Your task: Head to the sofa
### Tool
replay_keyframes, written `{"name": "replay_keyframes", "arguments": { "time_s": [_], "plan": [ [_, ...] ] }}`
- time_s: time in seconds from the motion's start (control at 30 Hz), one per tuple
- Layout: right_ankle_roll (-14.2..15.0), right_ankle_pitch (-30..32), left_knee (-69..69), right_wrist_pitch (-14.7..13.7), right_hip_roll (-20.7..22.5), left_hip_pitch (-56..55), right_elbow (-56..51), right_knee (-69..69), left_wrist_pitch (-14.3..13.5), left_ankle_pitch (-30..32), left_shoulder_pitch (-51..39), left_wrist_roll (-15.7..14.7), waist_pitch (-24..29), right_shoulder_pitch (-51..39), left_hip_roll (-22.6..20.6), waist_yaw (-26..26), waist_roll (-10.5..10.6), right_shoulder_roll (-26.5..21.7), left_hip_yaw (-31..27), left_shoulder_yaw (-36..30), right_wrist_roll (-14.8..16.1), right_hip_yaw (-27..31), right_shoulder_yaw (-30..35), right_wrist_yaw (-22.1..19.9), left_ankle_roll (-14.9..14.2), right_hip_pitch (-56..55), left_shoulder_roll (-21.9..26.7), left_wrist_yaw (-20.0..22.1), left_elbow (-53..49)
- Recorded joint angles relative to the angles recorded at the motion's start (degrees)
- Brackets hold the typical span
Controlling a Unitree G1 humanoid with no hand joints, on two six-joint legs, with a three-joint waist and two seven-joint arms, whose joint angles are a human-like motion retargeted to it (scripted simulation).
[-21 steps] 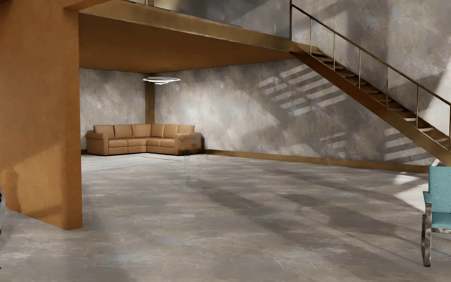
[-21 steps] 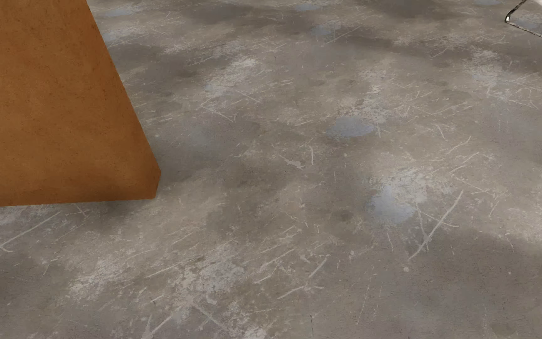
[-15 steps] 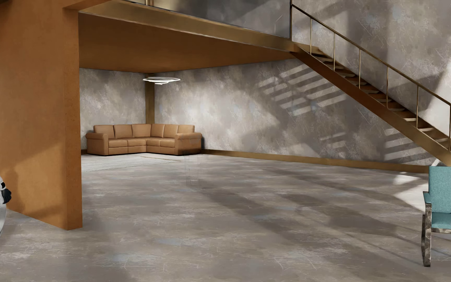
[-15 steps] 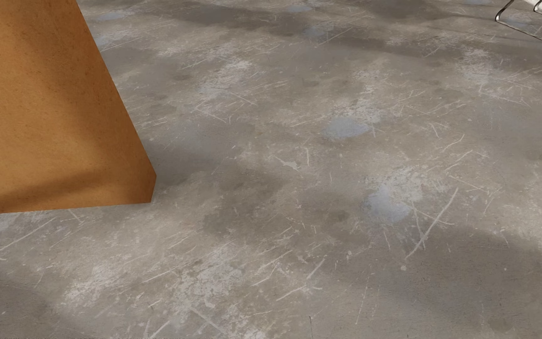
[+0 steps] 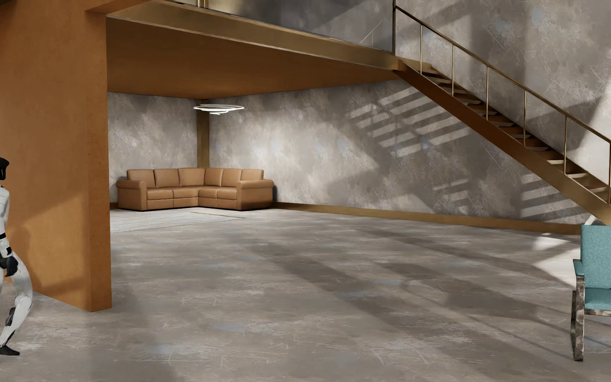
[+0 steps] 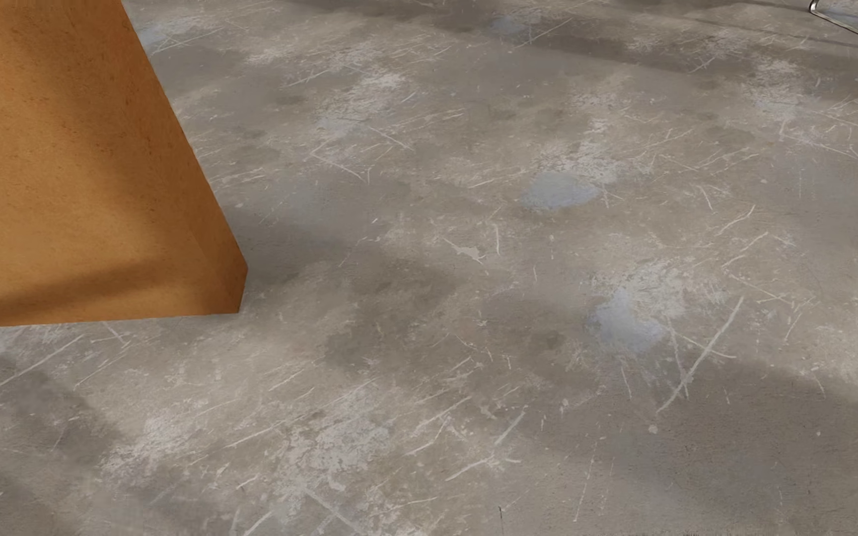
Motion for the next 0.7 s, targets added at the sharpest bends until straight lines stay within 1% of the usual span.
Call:
{"name": "replay_keyframes", "arguments": {
  "time_s": [0.03, 0.07, 0.13, 0.17, 0.2, 0.23, 0.27, 0.3, 0.33, 0.37, 0.4, 0.43, 0.47, 0.5, 0.53, 0.57, 0.6, 0.63, 0.67, 0.7],
  "plan": [
    [0.0, 1.23, -0.86, 0.0, 0.38, 1.87, 0.4, -2.41, 0.0, -1.42, -0.57, 0.0, 0.02, 0.91, 0.41, -0.67, 0.8, -0.42, 0.0, -0.14, 0.0, 0.0, 0.21, 0.0, 0.0, -2.5, 0.03, 0.0, -0.4],
    [0.0, 2.9, -0.76, 0.0, -0.33, 1.8, 1.31, -4.49, 0.0, -2.73, -2.33, 0.0, 0.28, 1.1, 1.06, -3.14, 1.45, -0.96, 0.0, 1.57, 0.0, 0.0, 0.78, 0.0, 0.0, -5.81, -0.68, 0.0, 1.24],
    [0.0, 7.08, -1.49, 0.0, -0.46, 7.35, 4.06, -9.35, 0.0, -7.56, -3.72, 0.0, 1.35, 1.92, 1.28, -3.3, 1.39, -0.97, 0.0, 1.5, 0.0, 0.0, 0.58, 0.0, 0.0, -9.78, -0.45, 0.0, 0.49],
    [0.0, 8.26, -1.66, 0.0, -1.16, 9.49, 5.36, -11.71, 0.0, -9.23, -4.57, 0.0, 1.62, 2.22, 1.32, -4.32, 1.36, -1.02, 0.0, 2.13, 0.0, 0.0, 0.48, 0.0, 0.0, -11.0, -0.72, 0.0, 1.16],
    [0.0, 8.92, -1.84, 0.0, -0.8, 11.53, 6.92, -13.79, 0.0, -10.56, -5.13, 0.0, 1.89, 2.27, 1.48, -4.75, 1.53, -0.97, 0.0, 2.57, 0.0, 0.0, 0.88, 0.0, 0.0, -12.44, -0.64, 0.0, 1.29],
    [0.0, 8.58, -1.97, 0.0, -1.18, 13.77, 7.43, -14.64, 0.0, -10.68, -5.86, 0.0, 2.11, 2.49, 1.61, -5.82, 1.47, -1.05, 0.0, 1.74, 0.0, 0.0, -0.1, 0.0, 0.0, -12.92, -0.74, 0.0, 2.62],
    [0.0, 7.88, -2.8, 0.0, -2.54, 15.48, 7.88, -12.95, 0.0, -9.6, -6.11, 0.0, 1.83, 2.35, 1.56, -7.67, 1.54, -1.2, 0.0, 0.82, 0.0, 0.0, 0.19, 0.0, 0.0, -13.61, -0.79, 0.0, 3.73],
    [0.0, 7.79, -2.11, 0.0, -1.08, 16.47, 8.38, -10.99, 0.0, -8.13, -5.15, 0.0, 1.29, 2.39, 2.97, -8.58, 2.12, -1.23, 0.0, -1.68, 0.0, 0.0, 0.71, 0.0, 0.0, -14.51, 0.2, 0.0, 2.02],
    [0.0, 5.97, -0.2, 0.0, -0.47, 15.69, 8.87, -6.69, 0.0, -4.84, -4.16, 0.0, 0.51, 2.52, 4.53, -10.09, 2.83, -1.05, 0.0, 1.35, 0.0, 0.0, 0.41, 0.0, 0.0, -16.14, -1.27, 0.0, 4.61],
    [0.0, 4.01, 2.89, 0.0, 0.24, 16.22, 7.97, -3.81, 0.0, 0.53, -3.42, 0.0, 0.55, 3.09, 5.61, -10.52, 3.86, -1.86, 0.0, -2.27, 0.0, 0.0, 0.86, 0.0, 0.0, -14.47, -1.22, 0.0, 5.42],
    [0.0, 1.85, 8.56, 0.0, 1.12, 14.55, 9.54, -2.05, 0.0, 10.08, -1.51, 0.0, 0.16, 2.07, 6.39, -10.21, 3.81, -1.29, 0.0, -2.23, 0.0, 0.0, 2.01, 0.0, 0.0, -12.65, -1.07, 0.0, 5.21],
    [0.0, -0.49, 18.89, 0.0, 0.92, 9.15, 9.6, -1.53, 0.0, 19.68, -0.12, 0.0, -0.9, 2.04, 6.51, -9.09, 3.06, -0.99, 0.0, -2.92, 0.0, 0.0, 1.82, 0.0, 0.0, -10.6, -0.89, 0.0, 5.85],
    [0.0, -2.49, 31.32, 0.0, 3.07, 3.9, 8.3, -2.29, 0.0, 25.28, 0.49, 0.0, 1.15, 1.41, 8.22, -8.09, 3.52, -1.02, 0.0, -3.27, 0.0, 0.0, 0.59, 0.0, 0.0, -5.95, -1.36, 0.0, 6.11],
    [0.0, -3.94, 43.33, 0.0, 5.08, -2.56, 6.92, -3.75, 0.0, 25.04, 1.92, 0.0, 2.11, 0.7, 8.56, -3.94, 3.56, -0.3, 0.0, -2.01, 0.0, 0.0, 0.46, 0.0, 0.0, -2.38, -1.0, 0.0, 4.94],
    [0.0, -4.61, 50.54, 0.0, 4.89, -7.73, 6.11, -6.44, 0.0, 23.66, 2.56, 0.0, 2.85, -0.11, 7.53, -1.14, 2.42, -0.63, 0.0, -3.53, 0.0, 0.0, 1.33, 0.0, 0.0, 3.12, -0.55, 0.0, 5.68],
    [0.0, -4.99, 52.11, 0.0, 4.37, -13.99, 3.91, -9.36, 0.0, 23.39, 3.86, 0.0, 2.6, -0.48, 6.38, 2.08, 1.4, -0.78, 0.0, -2.2, 0.0, 0.0, 1.05, 0.0, 0.0, 7.67, -0.99, 0.0, 6.26],
    [0.0, -4.63, 47.52, 0.0, 4.76, -18.97, 2.21, -13.18, 0.0, 25.54, 5.02, 0.0, 3.22, -1.33, 6.04, 6.52, 0.89, -0.71, 0.0, 0.83, 0.0, 0.0, 1.04, 0.0, 0.0, 12.44, -1.32, 0.0, 5.64],
    [0.0, -4.06, 38.2, 0.0, 4.25, -22.12, 0.22, -16.93, 0.0, 28.9, 6.75, 0.0, 3.58, -1.71, 5.13, 9.92, -0.15, -0.68, 0.0, 1.77, 0.0, 0.0, 0.02, 0.0, 0.0, 18.08, -0.67, 0.0, 4.02],
    [0.0, -3.5, 27.26, 0.0, 3.86, -25.35, -1.73, -20.55, 0.0, 32.3, 6.94, 0.0, 3.58, -2.7, 4.31, 12.2, -0.58, -1.74, 0.0, -0.49, 0.0, 0.0, 0.29, 0.0, 0.0, 22.42, -0.02, 0.0, 4.34],
    [0.0, -3.99, 16.45, 0.0, 3.66, -27.57, -3.37, -22.97, 0.0, 32.28, 8.05, 0.0, 3.36, -3.98, 4.14, 14.02, -0.64, -2.47, 0.0, -0.37, 0.0, 0.0, 0.16, 0.0, 0.0, 26.59, 0.42, 0.0, 3.74]
  ]
}}
